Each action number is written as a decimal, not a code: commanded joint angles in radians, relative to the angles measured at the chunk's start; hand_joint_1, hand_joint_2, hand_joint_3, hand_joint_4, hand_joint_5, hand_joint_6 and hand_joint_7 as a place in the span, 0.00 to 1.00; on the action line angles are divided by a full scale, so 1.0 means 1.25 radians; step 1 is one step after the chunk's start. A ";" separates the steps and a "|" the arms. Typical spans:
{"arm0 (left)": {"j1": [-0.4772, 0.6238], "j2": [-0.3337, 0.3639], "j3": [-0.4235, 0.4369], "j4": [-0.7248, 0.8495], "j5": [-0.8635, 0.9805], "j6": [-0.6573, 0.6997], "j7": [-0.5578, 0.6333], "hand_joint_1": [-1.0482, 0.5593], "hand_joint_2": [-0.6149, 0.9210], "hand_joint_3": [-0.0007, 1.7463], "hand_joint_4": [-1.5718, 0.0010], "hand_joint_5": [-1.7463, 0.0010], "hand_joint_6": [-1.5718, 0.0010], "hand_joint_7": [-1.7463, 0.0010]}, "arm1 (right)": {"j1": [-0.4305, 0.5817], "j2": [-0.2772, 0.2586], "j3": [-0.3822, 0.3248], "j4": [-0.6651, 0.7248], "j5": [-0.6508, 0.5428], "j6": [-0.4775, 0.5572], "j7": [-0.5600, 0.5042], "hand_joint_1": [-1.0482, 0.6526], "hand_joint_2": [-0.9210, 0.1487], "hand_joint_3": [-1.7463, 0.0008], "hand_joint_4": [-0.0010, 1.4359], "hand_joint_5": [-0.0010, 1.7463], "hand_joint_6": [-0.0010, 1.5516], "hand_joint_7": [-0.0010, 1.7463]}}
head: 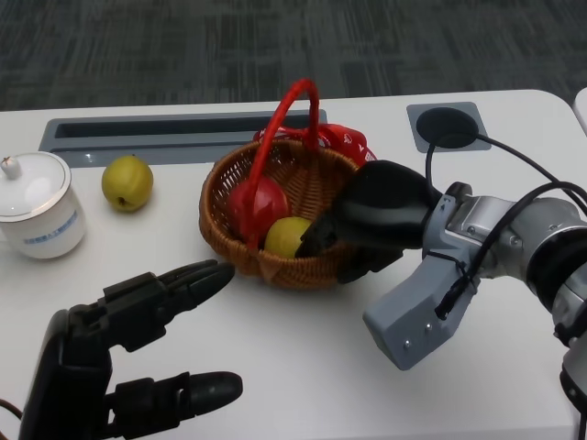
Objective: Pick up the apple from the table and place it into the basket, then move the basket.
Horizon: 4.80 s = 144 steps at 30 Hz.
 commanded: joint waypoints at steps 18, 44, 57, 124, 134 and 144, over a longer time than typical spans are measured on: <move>0.151 -0.034 0.028 -0.148 0.020 -0.035 0.029 0.30 0.88 0.00 0.44 0.99 0.47 0.99 | 0.035 0.006 -0.076 0.021 0.065 0.242 0.164 0.45 0.01 1.00 0.85 0.02 0.66 0.00; 0.434 0.001 0.022 -0.280 -0.064 -0.103 -0.012 0.35 0.87 0.00 0.42 1.00 0.45 1.00 | 0.057 -0.125 -0.187 0.027 0.112 0.434 0.187 0.43 0.00 0.99 0.79 0.01 0.65 0.00; 0.456 -0.013 0.003 -0.272 -0.053 -0.096 -0.016 0.32 0.86 0.00 0.41 1.00 0.45 1.00 | 0.083 -0.130 -0.188 0.026 0.089 0.412 0.206 0.04 0.06 0.98 0.21 0.00 0.16 0.00; 0.003 0.153 -0.012 -0.008 -0.167 -0.006 -0.097 0.33 0.87 0.00 0.47 1.00 0.51 1.00 | 0.452 -0.073 -0.491 -0.304 0.889 -0.394 0.764 0.21 0.10 1.00 0.43 0.01 0.34 0.01; 0.011 0.166 -0.004 -0.011 -0.210 0.016 -0.132 0.34 0.84 0.00 0.47 1.00 0.51 1.00 | 0.510 0.033 -0.522 -0.332 1.041 -0.368 0.972 0.36 0.09 0.99 0.52 0.01 0.45 0.01; -0.003 0.168 -0.010 0.007 -0.240 0.004 -0.160 0.40 0.84 0.00 0.45 0.99 0.49 0.99 | 0.509 0.076 -0.574 -0.317 1.042 -0.389 1.032 0.42 0.04 0.99 0.54 0.00 0.48 0.00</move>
